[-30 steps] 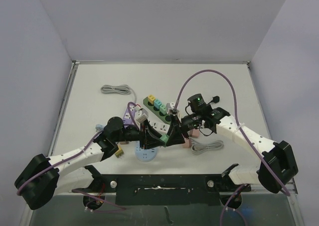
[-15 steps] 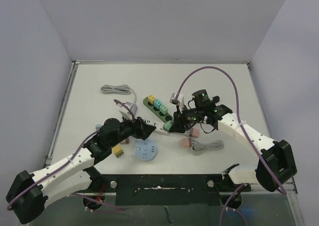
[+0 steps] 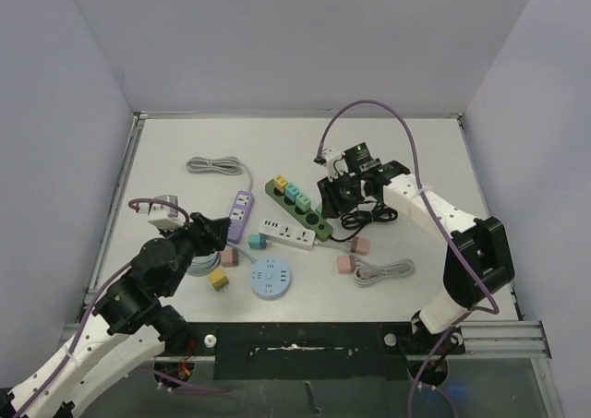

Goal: Insert the plug

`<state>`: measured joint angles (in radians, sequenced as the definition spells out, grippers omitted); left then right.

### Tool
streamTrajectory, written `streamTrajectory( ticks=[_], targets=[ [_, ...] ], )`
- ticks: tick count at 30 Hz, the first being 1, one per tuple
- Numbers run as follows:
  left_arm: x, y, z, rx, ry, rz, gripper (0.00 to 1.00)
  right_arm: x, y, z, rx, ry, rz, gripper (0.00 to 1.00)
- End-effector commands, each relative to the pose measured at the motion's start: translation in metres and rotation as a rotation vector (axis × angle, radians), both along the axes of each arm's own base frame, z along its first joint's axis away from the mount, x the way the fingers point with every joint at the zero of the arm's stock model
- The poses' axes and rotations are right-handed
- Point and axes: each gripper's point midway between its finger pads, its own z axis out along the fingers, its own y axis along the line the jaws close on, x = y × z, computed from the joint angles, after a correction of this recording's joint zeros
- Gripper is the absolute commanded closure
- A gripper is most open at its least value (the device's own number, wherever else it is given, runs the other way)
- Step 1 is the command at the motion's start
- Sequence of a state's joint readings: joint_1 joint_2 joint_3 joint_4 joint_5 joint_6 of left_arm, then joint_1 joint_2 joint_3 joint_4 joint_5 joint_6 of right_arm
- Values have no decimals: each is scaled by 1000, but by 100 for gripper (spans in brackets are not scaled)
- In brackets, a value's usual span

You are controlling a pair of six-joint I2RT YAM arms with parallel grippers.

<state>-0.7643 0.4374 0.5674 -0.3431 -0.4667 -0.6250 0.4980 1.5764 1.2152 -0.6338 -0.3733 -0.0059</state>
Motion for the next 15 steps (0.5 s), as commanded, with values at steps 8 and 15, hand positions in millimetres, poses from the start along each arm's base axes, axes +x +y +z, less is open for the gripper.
streamTrajectory(
  ticks=[8, 15],
  targets=[
    [-30, 25, 4, 6, 53, 1, 35, 30, 7, -6, -108, -19, -75, 100],
    [-30, 13, 7, 7, 13, -71, 35, 33, 20, -13, -138, -7, -65, 100]
  ],
)
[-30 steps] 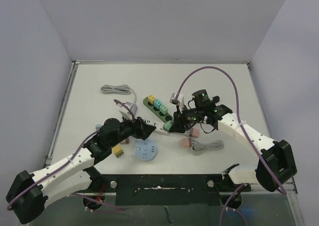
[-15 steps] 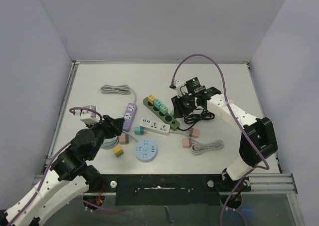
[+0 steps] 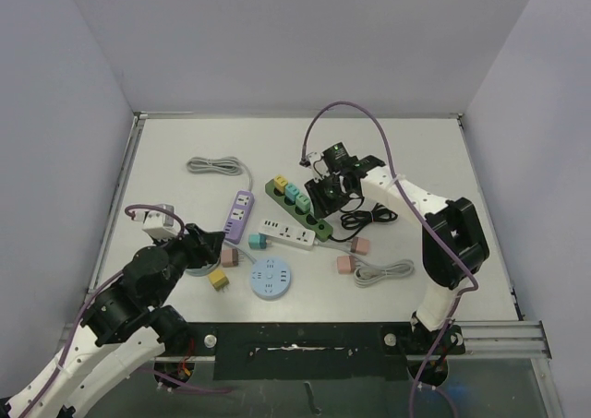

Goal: Insert the plug

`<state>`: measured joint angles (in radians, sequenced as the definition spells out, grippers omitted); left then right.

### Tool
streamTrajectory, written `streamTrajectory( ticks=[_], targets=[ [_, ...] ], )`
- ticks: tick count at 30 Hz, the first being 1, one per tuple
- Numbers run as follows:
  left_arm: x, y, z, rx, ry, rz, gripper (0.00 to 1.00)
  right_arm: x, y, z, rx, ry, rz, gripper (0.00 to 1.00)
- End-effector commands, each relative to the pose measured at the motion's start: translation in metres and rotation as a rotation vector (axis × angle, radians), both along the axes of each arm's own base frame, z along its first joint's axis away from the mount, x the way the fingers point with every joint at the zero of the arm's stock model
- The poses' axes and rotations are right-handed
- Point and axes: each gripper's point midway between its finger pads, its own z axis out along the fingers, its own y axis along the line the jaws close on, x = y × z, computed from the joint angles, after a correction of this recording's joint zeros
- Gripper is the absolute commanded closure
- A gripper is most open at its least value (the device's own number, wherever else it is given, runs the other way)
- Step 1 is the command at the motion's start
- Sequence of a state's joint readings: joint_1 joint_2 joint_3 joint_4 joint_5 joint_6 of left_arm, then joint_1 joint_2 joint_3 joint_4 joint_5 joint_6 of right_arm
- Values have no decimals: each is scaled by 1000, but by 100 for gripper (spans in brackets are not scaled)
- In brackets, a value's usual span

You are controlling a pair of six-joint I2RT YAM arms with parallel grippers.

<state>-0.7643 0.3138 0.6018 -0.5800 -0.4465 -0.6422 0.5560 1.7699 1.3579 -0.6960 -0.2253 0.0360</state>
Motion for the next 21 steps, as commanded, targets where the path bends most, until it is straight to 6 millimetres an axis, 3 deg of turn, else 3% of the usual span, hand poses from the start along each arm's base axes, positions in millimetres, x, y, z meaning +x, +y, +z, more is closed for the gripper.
streamTrajectory(
  ticks=[1, 10, 21],
  targets=[
    [-2, -9, 20, -30, -51, -57, 35, 13, 10, 19, 13, -62, -12, 100],
    [-3, -9, 21, -40, -59, -60, 35, 15, 7, 10, -35, -62, -28, 100],
    [-4, -8, 22, -46, -64, -60, 35, 20, 16, 2, -35, -61, -5, 100]
  ],
)
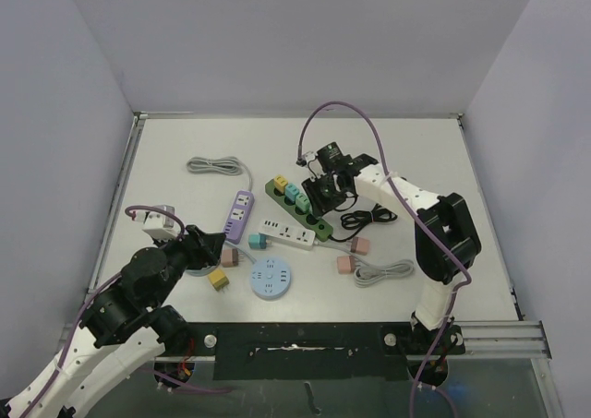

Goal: Insert the plug

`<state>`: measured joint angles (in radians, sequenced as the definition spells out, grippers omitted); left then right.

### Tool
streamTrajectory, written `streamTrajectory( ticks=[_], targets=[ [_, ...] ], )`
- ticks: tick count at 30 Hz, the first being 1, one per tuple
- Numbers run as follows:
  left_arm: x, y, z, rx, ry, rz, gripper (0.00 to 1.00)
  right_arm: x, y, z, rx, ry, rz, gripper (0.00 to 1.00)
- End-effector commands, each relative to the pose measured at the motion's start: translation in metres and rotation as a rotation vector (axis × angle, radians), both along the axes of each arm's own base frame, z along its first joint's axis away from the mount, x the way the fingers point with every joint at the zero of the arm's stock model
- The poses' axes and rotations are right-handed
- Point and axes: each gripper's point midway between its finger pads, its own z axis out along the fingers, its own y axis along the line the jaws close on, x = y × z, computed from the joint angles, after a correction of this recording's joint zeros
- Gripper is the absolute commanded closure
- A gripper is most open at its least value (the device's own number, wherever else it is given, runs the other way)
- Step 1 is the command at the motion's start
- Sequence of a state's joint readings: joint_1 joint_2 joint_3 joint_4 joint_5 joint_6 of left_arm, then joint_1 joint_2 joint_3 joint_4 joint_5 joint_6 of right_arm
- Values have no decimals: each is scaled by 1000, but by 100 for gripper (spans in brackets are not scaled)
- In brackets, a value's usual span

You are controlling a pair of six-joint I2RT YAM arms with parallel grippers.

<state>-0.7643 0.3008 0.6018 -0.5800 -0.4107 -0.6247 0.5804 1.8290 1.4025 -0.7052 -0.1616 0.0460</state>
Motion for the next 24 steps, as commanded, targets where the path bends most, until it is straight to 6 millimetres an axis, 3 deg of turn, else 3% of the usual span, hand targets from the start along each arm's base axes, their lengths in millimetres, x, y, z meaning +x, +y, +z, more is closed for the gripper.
streamTrajectory(
  ticks=[1, 10, 24],
  targets=[
    [0, -4, 21, -48, -57, -19, 35, 12, 13, 11, 22, -54, 10, 100],
    [-1, -3, 21, -52, -59, -18, 35, 11, 3, 2, -41, -39, 19, 100],
    [-1, -3, 21, -53, -60, -19, 35, 0, -1, -37, -140, 31, -15, 100]
  ],
)
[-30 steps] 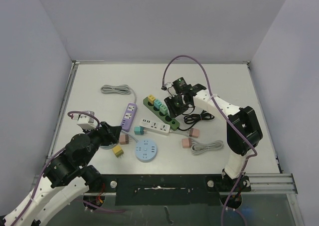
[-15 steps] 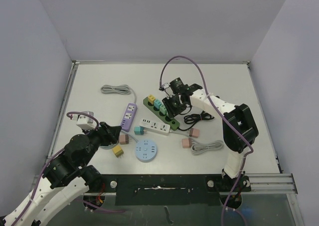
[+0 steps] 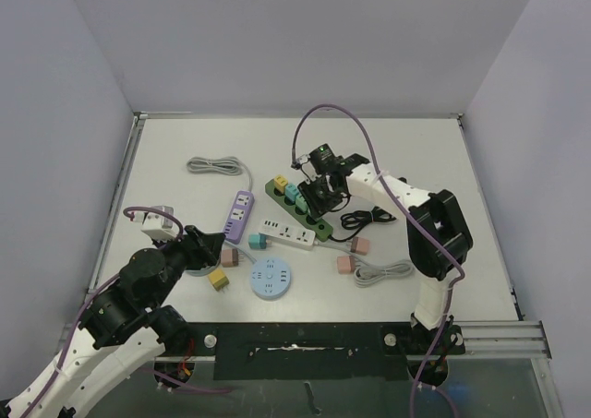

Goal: Insert the plug

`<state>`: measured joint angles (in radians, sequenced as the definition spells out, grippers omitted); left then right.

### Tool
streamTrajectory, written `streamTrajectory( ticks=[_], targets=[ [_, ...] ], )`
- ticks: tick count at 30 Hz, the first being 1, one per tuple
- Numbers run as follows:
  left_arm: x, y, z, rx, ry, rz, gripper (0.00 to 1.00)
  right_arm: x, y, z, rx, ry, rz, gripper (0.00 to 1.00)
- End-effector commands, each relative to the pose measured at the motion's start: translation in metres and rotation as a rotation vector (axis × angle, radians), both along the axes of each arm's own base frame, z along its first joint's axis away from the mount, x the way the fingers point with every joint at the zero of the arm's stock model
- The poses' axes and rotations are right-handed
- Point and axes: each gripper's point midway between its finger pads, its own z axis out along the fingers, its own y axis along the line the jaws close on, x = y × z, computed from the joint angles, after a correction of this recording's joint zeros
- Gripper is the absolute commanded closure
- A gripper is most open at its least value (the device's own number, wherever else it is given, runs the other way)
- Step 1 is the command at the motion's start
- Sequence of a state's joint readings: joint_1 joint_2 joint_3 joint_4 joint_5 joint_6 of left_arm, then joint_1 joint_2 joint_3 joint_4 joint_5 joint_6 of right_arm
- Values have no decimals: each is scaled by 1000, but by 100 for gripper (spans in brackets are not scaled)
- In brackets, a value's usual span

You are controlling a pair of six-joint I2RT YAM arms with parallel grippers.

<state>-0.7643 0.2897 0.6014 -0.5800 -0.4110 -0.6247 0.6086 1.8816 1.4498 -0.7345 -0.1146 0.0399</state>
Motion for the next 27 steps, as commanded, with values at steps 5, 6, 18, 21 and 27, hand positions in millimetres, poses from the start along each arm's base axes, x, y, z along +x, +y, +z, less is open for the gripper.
streamTrajectory(
  ticks=[5, 6, 18, 21, 27],
  targets=[
    [0, -3, 20, -49, -55, -16, 35, -11, -5, -43, -111, 42, -48, 100],
    [0, -3, 20, -49, -55, -16, 35, -12, -5, -46, -116, 43, -50, 100],
    [0, -3, 20, -48, -54, -14, 35, -32, -14, -104, -240, 103, -115, 100],
    [0, -2, 20, -49, -56, -11, 35, -42, -17, -124, -265, 149, -115, 100],
    [0, -2, 20, -49, -56, -9, 35, -68, -33, -159, -323, 257, -110, 100]
  ],
)
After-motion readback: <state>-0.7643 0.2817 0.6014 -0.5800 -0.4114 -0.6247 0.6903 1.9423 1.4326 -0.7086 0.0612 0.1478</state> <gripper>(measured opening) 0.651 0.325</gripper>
